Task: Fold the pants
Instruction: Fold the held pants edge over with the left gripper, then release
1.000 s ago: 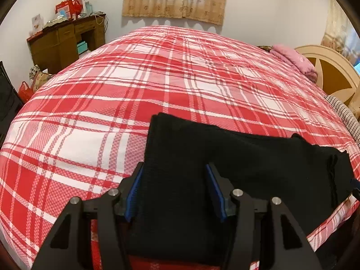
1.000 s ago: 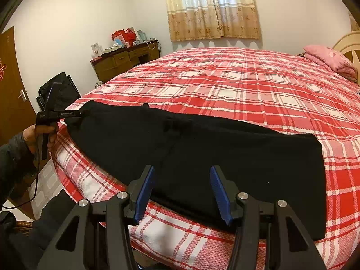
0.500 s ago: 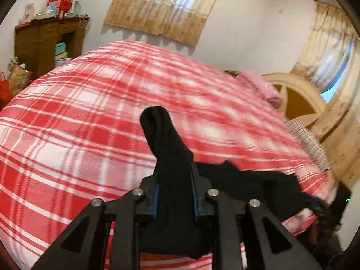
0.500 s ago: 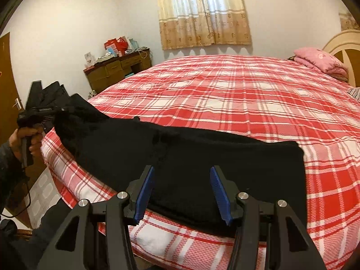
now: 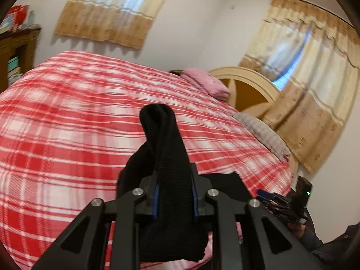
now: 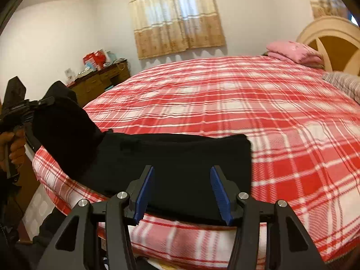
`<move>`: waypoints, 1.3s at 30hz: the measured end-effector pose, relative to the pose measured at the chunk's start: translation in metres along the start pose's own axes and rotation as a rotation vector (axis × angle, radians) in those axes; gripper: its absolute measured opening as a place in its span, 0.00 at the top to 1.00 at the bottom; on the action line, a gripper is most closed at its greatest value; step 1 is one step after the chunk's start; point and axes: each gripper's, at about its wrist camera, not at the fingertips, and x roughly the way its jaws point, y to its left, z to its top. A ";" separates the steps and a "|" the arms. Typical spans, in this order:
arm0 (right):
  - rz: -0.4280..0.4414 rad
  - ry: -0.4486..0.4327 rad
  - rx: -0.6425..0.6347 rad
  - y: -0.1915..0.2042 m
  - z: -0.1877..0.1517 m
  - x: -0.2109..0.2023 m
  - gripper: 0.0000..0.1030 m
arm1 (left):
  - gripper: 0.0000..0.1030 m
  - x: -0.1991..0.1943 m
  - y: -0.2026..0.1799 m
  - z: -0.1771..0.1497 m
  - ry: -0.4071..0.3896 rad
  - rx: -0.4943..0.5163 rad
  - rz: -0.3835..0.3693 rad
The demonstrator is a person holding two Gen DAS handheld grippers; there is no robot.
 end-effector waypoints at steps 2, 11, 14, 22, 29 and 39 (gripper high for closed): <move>-0.035 -0.008 0.037 -0.013 0.000 -0.002 0.48 | 0.79 0.009 -0.016 0.002 0.017 0.026 -0.015; -0.154 -0.055 0.199 -0.068 -0.001 -0.020 0.48 | 0.79 0.057 -0.075 -0.001 0.124 0.102 -0.081; -0.169 -0.047 0.234 -0.081 -0.004 -0.023 0.48 | 0.79 0.068 -0.088 -0.002 0.145 0.117 -0.089; -0.189 -0.080 0.228 -0.080 -0.009 -0.024 0.47 | 0.79 0.109 -0.115 -0.002 0.180 0.099 -0.098; -0.176 -0.101 0.287 -0.091 -0.014 -0.025 0.47 | 0.79 0.148 -0.135 -0.018 0.242 0.092 -0.086; -0.162 -0.076 0.372 -0.107 -0.017 -0.020 0.47 | 0.79 0.195 -0.154 -0.037 0.309 0.117 -0.036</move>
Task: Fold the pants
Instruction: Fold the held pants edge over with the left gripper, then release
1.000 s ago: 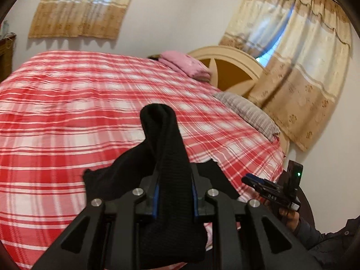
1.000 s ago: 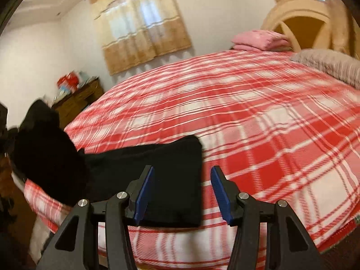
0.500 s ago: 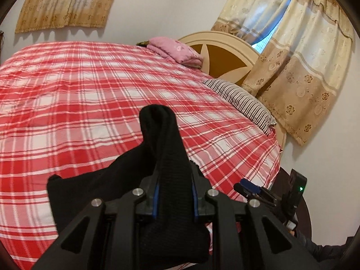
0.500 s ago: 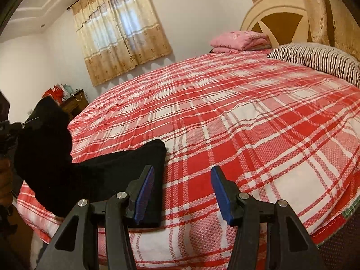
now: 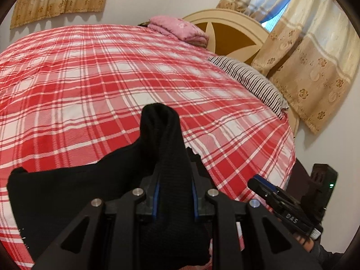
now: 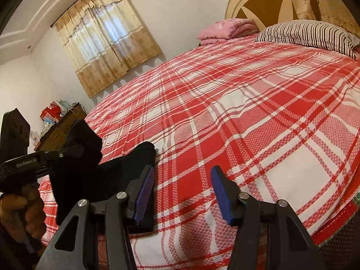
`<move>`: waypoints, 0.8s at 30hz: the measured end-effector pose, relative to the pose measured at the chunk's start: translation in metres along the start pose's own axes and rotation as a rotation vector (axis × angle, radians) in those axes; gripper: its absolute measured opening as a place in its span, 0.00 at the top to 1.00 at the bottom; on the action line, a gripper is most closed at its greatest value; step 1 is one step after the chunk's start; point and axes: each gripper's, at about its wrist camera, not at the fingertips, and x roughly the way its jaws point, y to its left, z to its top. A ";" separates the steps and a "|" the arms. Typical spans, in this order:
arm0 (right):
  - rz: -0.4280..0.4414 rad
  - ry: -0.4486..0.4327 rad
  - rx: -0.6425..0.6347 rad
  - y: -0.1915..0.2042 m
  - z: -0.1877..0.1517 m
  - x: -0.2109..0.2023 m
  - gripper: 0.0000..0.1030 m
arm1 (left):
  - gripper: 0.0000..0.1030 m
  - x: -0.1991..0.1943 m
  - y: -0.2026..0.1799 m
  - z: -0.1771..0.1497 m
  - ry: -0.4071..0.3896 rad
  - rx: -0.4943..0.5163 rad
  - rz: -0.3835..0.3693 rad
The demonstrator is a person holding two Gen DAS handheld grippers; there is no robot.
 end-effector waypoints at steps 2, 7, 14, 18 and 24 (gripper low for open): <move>-0.001 0.000 -0.008 0.002 0.000 0.000 0.47 | 0.79 0.007 -0.003 -0.001 0.007 0.013 0.019; -0.003 0.002 -0.009 0.001 0.000 0.002 0.47 | 0.78 0.027 -0.010 -0.007 0.027 0.065 0.080; -0.006 0.003 -0.018 0.003 0.000 0.002 0.47 | 0.74 0.036 -0.026 -0.015 0.035 0.113 0.097; 0.006 -0.003 -0.005 0.001 0.001 0.001 0.47 | 0.73 0.029 -0.041 -0.016 0.048 0.141 0.056; 0.056 -0.030 0.011 -0.002 0.002 -0.006 0.47 | 0.35 -0.013 -0.052 -0.022 -0.058 0.215 0.054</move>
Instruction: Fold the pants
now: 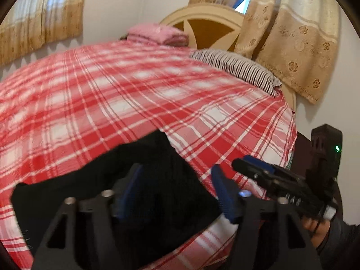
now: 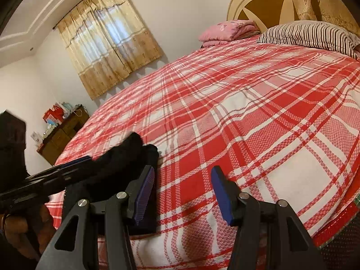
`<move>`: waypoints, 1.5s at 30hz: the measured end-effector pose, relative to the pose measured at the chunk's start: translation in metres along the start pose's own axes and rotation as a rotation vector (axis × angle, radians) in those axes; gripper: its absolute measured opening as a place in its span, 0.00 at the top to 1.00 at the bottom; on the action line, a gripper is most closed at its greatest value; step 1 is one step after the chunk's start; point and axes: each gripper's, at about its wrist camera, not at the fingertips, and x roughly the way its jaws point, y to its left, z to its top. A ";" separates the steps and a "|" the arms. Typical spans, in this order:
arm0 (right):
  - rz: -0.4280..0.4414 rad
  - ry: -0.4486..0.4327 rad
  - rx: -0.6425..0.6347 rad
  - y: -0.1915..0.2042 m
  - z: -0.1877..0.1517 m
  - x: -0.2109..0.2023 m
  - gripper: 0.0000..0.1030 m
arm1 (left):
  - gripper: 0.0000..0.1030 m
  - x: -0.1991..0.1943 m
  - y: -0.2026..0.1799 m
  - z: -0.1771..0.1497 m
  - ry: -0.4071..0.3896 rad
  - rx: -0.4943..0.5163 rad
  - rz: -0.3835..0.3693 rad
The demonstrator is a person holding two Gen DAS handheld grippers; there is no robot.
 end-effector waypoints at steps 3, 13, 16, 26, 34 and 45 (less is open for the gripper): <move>0.088 0.010 -0.007 0.008 0.000 -0.002 0.47 | 0.35 -0.013 0.016 -0.008 -0.013 0.008 0.067; 0.145 0.043 -0.220 0.095 -0.004 0.008 0.47 | 0.23 -0.041 0.088 -0.052 -0.047 -0.133 0.239; 0.071 0.087 -0.238 0.098 -0.010 0.024 0.59 | 0.23 -0.036 0.099 -0.063 -0.032 -0.163 0.252; -0.009 0.248 -0.166 0.051 -0.029 0.043 0.86 | 0.17 -0.025 0.133 -0.097 0.024 -0.255 0.293; 0.001 0.265 -0.140 0.047 -0.023 0.040 0.78 | 0.13 -0.026 0.137 -0.104 0.026 -0.289 0.278; -0.040 0.079 -0.195 0.082 0.003 0.013 0.53 | 0.12 -0.026 0.137 -0.105 0.029 -0.285 0.275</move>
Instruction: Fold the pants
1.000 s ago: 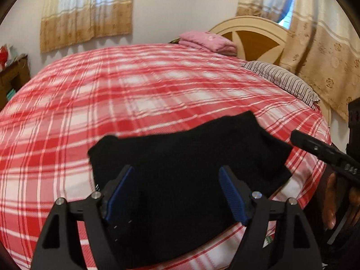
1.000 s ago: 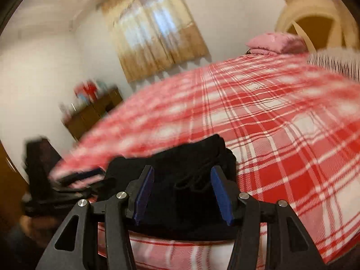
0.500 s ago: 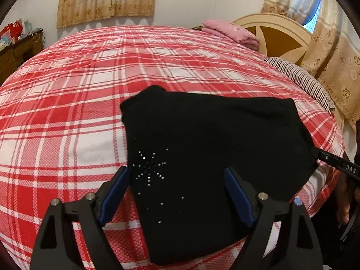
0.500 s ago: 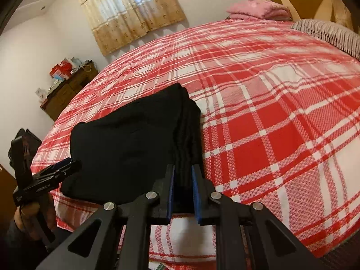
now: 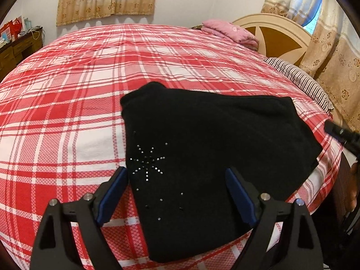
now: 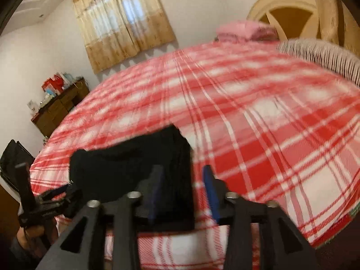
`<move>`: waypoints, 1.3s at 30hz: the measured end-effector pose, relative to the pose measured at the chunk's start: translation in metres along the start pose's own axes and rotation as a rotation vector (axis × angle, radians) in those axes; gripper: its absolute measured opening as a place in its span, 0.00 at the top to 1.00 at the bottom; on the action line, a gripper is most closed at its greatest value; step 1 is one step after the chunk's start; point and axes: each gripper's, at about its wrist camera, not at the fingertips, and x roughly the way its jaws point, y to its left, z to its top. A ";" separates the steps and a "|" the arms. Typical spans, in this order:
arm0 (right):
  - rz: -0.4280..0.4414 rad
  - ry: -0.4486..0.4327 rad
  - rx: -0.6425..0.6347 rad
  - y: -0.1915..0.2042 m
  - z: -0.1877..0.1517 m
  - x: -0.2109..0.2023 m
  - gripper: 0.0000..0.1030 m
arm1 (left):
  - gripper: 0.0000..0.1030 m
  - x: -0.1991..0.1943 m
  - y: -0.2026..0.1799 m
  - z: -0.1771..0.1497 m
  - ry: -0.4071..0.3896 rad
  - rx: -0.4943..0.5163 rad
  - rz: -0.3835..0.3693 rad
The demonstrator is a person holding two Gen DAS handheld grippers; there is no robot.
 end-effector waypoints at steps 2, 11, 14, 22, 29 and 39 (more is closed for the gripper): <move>0.057 0.015 -0.045 0.016 0.001 0.005 0.52 | 0.10 0.000 0.000 0.000 0.003 -0.003 -0.003; 0.131 0.184 -0.087 0.020 -0.024 0.050 0.52 | 0.07 0.005 0.000 -0.001 0.007 0.000 -0.010; 0.134 0.186 -0.093 0.019 -0.021 0.046 0.52 | 0.04 0.006 0.001 -0.001 -0.001 0.010 -0.015; 0.133 0.078 0.002 -0.007 -0.004 0.019 0.51 | 0.04 0.002 0.008 0.007 -0.027 0.035 -0.056; 0.141 0.164 0.115 -0.038 -0.002 0.048 0.51 | 0.00 0.016 0.012 0.012 -0.009 0.036 -0.071; 0.243 0.243 0.186 -0.045 -0.009 0.082 0.51 | 0.00 0.024 0.016 0.022 -0.006 0.040 -0.134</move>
